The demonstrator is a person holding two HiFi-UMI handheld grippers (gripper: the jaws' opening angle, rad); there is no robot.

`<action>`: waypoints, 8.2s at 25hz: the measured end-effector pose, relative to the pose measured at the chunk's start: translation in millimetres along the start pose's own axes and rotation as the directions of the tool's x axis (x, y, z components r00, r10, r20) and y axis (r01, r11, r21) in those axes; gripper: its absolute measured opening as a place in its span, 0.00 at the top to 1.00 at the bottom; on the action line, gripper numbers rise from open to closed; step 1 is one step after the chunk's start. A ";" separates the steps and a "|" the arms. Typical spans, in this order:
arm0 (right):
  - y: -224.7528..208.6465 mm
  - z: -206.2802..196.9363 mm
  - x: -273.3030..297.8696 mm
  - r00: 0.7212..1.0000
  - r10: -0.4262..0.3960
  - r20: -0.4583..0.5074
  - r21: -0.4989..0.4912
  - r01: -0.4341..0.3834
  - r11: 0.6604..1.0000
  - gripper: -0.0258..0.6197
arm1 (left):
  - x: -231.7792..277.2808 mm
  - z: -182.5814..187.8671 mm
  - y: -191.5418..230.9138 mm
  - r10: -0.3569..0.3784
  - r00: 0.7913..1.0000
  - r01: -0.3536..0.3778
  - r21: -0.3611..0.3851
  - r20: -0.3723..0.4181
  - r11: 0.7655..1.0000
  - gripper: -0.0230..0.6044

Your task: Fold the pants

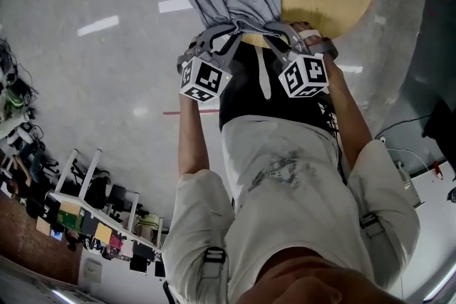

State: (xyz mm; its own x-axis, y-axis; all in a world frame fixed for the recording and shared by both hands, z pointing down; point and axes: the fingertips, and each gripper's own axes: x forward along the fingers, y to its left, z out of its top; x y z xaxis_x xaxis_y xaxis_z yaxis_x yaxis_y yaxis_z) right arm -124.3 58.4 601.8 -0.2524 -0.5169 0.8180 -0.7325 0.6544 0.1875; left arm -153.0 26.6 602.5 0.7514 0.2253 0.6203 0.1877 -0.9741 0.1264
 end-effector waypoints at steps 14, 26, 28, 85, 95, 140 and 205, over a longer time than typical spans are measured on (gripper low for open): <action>26.9 0.4 -47.7 0.995 0.092 0.039 -0.026 -0.091 0.995 0.86 | -20.2 22.2 -48.2 0.009 1.000 -0.007 -0.105 0.011 0.994 0.87; 5.5 0.4 -88.2 0.985 0.135 0.108 -0.070 -0.128 0.989 0.86 | -24.3 61.7 -63.9 0.069 0.998 -0.067 -0.163 0.005 0.984 0.88; 1.2 2.6 -91.6 0.982 0.144 0.119 -0.087 -0.134 0.987 0.86 | -25.9 66.3 -63.3 0.084 0.996 -0.082 -0.174 0.005 0.981 0.88; -276.5 79.4 23.2 0.992 0.031 0.121 -0.044 -0.026 0.999 0.86 | 8.9 130.7 224.7 0.129 0.983 -0.107 -0.168 0.129 0.980 0.87; -312.2 85.8 43.7 0.991 0.014 0.133 0.006 -0.015 1.000 0.86 | 14.5 136.7 264.0 0.160 0.979 -0.137 -0.171 0.129 0.976 0.87; -393.3 83.0 60.3 0.945 -0.319 0.076 -0.102 0.326 0.940 0.67 | 23.4 142.8 343.8 0.408 0.911 -0.396 -0.145 0.060 0.907 0.63; -176.6 139.9 -323.3 0.645 -0.467 0.605 0.420 0.240 0.875 0.95 | -152.2 359.6 -4.4 0.369 0.739 -0.358 -0.136 0.564 0.924 0.95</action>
State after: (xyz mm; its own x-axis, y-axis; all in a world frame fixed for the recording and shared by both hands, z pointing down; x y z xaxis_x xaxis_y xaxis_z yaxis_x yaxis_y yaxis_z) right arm -1.7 32.7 228.2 -0.2033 -0.9728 0.1110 -0.9672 0.2171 0.1322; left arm -40.7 4.3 229.2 0.9811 -0.1811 0.0686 -0.1815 -0.9834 0.0002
